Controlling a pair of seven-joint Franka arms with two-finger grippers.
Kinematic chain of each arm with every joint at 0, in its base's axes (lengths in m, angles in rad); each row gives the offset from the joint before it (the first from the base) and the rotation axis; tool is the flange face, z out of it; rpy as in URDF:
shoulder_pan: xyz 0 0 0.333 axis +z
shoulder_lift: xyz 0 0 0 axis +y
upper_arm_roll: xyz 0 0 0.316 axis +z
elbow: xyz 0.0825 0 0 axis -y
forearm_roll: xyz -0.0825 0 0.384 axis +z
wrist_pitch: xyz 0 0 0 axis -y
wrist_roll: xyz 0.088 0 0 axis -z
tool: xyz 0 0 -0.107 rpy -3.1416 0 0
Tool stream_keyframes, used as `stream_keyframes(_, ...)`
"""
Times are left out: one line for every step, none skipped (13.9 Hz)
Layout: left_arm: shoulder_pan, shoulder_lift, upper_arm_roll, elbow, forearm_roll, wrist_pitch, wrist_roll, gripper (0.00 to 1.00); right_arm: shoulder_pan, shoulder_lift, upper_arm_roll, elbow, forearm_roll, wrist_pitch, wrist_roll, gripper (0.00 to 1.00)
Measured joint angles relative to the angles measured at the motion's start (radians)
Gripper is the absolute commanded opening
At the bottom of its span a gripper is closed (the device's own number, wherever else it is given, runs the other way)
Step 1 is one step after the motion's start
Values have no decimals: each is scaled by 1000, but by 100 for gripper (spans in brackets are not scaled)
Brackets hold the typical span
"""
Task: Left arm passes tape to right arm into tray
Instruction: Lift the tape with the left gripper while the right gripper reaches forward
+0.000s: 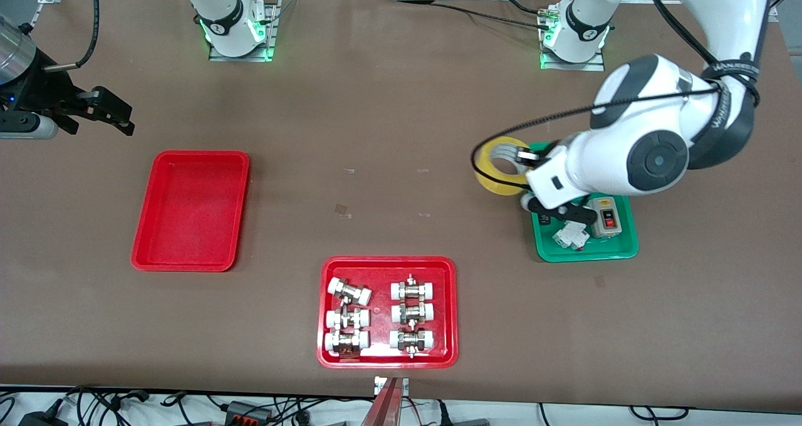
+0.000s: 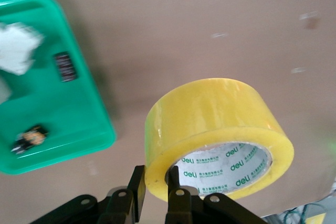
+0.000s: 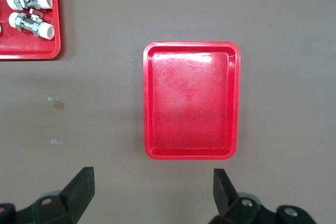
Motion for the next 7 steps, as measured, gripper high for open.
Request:
stream_keyframes(-36,18,0,7,-13,41,-30,1,-1,3,0,0,0,-1,0,100)
stream_keyframes(-69,43,0,9,-46,97,-67,1,-1,7,-1,-1,0,-3,0,100)
stream_keyframes(-91,75,0,10,-117,164,-101,1,-1,12,-1,-4,0,-8,0,100)
stream_keyframes(-104,110,0,11,-193,230,-116,1,-1,19,-1,-11,1,-18,0,100)
stream_keyframes(-112,143,0,12,-240,290,-118,1,-1,27,-1,-18,16,-39,-4,100)
stream_keyframes(-122,173,0,13,-269,344,-121,0,-1,38,-1,-22,61,-59,-26,100)
stream_keyframes(-135,201,0,14,-303,397,-135,0,-1,50,-1,-26,121,-72,-71,100)
